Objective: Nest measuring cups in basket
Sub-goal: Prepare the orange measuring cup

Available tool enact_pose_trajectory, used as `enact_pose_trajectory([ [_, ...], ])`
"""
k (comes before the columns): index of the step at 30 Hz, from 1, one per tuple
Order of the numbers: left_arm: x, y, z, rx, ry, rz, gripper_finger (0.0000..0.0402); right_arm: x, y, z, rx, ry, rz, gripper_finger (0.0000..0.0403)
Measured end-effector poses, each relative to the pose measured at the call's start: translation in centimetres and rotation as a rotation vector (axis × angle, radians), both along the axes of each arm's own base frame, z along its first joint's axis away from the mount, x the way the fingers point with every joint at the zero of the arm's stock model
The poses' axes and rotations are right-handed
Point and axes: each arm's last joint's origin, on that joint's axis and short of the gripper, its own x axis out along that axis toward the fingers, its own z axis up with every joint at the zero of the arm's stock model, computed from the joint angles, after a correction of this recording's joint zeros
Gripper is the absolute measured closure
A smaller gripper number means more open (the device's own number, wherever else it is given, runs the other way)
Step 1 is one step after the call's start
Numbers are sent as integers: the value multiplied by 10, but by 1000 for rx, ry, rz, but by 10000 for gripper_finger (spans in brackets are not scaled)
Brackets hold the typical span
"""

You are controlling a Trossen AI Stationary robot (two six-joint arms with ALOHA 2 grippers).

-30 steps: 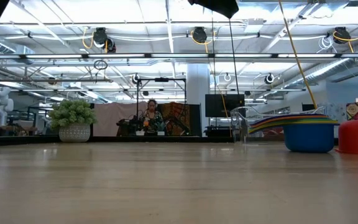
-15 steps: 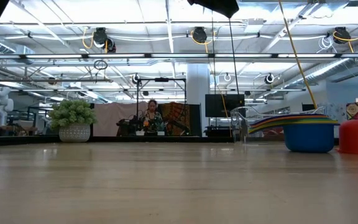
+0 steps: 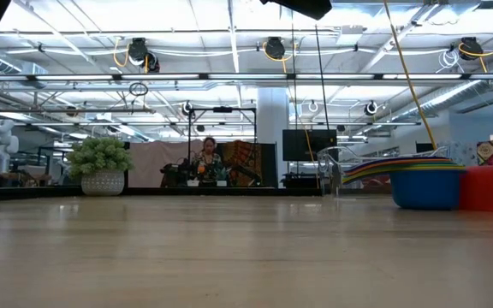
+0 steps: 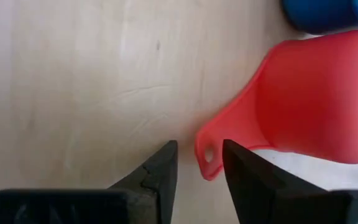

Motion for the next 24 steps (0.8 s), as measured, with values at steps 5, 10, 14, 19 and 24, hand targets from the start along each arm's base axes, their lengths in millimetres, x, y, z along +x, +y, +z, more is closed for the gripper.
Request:
enact_pose_trajectory([
  [5, 0, -3, 0, 0, -1, -7, 257, -1, -3, -3, -10, 2, -16, 307],
  [10, -1, -5, 0, -2, -2, -8, 257, -6, -13, -7, -50, 46, -60, 390],
  [14, -1, -5, 0, -2, -1, -10, 257, -8, -18, -4, -94, 60, -103, 400],
  [19, 0, -6, 0, -3, -4, -10, 257, -6, -15, 6, -124, 67, -124, 402],
  [24, 1, -6, 1, -4, -20, -11, 257, 2, -2, 44, -197, 12, -141, 402],
])
